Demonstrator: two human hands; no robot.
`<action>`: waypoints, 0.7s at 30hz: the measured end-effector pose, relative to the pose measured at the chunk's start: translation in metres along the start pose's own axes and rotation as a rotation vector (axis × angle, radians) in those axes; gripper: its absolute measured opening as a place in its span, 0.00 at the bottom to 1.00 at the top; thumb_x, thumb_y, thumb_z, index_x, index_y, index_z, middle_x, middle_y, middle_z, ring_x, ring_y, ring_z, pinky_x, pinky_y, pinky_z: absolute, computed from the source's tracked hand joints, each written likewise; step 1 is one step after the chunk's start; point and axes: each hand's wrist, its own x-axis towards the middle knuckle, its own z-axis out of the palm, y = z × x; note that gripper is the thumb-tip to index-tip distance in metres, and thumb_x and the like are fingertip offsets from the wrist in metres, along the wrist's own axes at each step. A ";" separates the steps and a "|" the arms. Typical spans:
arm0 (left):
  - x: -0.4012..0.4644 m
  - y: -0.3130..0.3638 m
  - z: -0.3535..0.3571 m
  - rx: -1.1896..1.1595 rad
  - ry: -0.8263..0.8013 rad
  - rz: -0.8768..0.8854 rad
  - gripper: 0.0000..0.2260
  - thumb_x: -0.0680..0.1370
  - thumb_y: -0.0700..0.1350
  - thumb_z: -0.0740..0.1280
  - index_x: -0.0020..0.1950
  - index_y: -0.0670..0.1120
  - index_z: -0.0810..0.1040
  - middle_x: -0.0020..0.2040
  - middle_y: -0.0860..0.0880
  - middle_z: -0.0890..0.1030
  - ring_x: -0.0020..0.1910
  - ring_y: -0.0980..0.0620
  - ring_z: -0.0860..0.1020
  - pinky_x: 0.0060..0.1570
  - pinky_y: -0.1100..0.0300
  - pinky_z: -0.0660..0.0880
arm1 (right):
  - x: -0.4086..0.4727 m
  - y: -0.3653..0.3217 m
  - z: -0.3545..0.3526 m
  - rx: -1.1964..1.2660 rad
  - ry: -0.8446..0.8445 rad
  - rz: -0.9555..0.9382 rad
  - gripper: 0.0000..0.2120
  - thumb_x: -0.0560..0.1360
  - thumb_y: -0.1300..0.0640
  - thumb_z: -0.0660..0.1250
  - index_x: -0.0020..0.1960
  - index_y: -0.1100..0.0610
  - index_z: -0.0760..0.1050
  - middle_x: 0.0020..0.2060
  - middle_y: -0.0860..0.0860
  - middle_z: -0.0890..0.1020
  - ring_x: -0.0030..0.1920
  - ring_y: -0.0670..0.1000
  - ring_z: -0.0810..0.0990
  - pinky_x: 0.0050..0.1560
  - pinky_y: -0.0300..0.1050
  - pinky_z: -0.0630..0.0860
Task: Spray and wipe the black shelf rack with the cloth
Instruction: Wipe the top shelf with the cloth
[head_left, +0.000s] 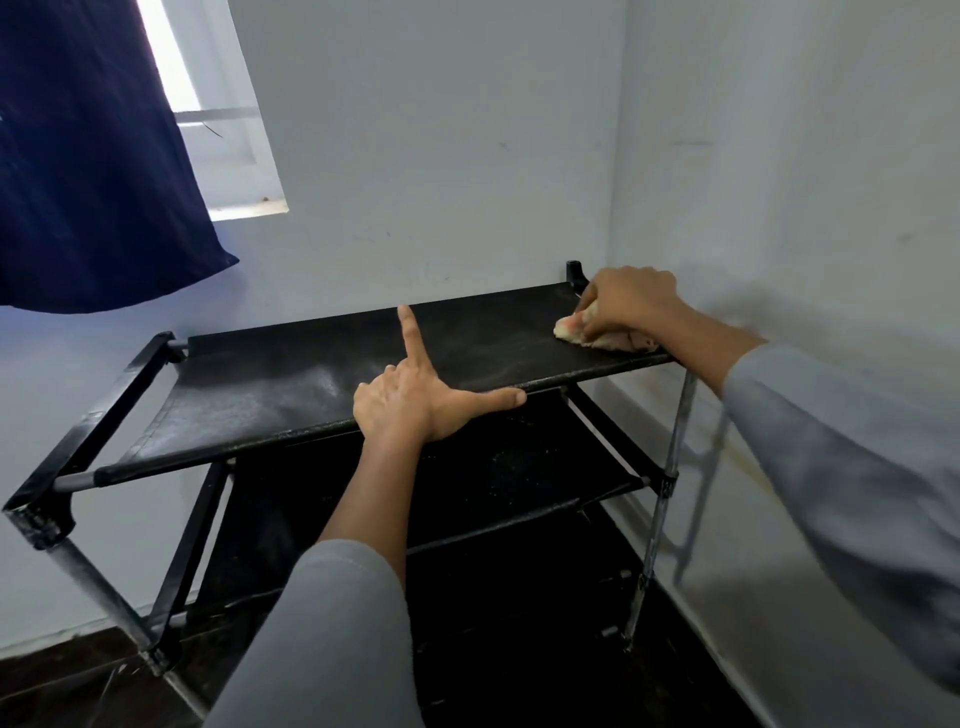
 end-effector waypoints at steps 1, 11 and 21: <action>0.001 0.000 0.000 0.001 0.000 -0.002 0.66 0.50 0.83 0.56 0.73 0.52 0.25 0.47 0.47 0.78 0.49 0.45 0.78 0.55 0.48 0.73 | 0.003 -0.004 0.003 -0.001 0.024 0.037 0.16 0.70 0.45 0.73 0.56 0.48 0.80 0.49 0.50 0.81 0.52 0.53 0.78 0.46 0.43 0.64; 0.002 -0.002 0.002 -0.014 0.045 -0.030 0.66 0.51 0.83 0.59 0.72 0.53 0.25 0.51 0.46 0.81 0.50 0.45 0.79 0.50 0.51 0.73 | -0.016 -0.101 0.009 0.024 -0.102 -0.347 0.17 0.70 0.42 0.71 0.58 0.44 0.79 0.50 0.44 0.79 0.53 0.50 0.76 0.47 0.43 0.68; 0.003 -0.007 0.004 -0.069 0.063 -0.025 0.68 0.44 0.85 0.55 0.69 0.55 0.21 0.54 0.43 0.80 0.53 0.43 0.79 0.61 0.43 0.71 | -0.025 -0.032 -0.063 -0.444 -0.433 -0.397 0.13 0.78 0.54 0.66 0.62 0.50 0.77 0.54 0.48 0.80 0.44 0.49 0.80 0.46 0.42 0.75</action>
